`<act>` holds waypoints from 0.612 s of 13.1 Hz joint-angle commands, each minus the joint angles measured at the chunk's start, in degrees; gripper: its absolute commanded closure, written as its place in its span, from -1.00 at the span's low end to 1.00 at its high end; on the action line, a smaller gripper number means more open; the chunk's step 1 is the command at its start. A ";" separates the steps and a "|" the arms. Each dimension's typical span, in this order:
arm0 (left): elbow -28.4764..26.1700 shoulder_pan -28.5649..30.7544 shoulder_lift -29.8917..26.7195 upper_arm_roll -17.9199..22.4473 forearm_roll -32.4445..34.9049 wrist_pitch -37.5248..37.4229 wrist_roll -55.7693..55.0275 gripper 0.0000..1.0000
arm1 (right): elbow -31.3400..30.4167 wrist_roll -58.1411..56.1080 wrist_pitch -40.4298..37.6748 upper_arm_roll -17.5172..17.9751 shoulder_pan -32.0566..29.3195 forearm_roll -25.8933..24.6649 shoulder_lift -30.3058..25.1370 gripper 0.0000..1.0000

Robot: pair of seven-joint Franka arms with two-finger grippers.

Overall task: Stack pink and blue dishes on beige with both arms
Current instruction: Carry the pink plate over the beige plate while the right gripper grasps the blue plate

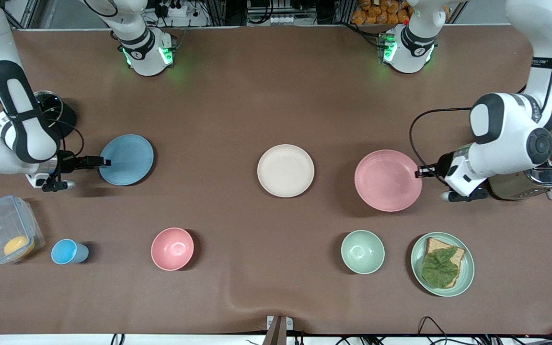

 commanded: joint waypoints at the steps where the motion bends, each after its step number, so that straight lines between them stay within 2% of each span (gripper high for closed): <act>1: 3.82 -2.46 3.66 -4.29 -1.50 -0.56 -6.27 1.00 | 0.48 -3.53 -0.34 -0.17 0.13 1.87 0.09 0.15; 3: 6.28 -8.42 5.69 -4.48 -1.41 0.41 -11.71 1.00 | 0.48 -6.17 -0.42 -0.17 0.13 1.78 0.27 0.70; 5: 8.22 -12.65 8.40 -4.48 -1.15 2.07 -15.86 1.00 | 1.36 -10.99 -0.69 -0.26 0.13 1.69 1.23 1.00; 8: 7.79 -16.27 11.57 -4.48 -1.24 6.20 -18.76 1.00 | 2.32 -14.10 -0.86 -0.26 0.22 1.43 2.11 1.00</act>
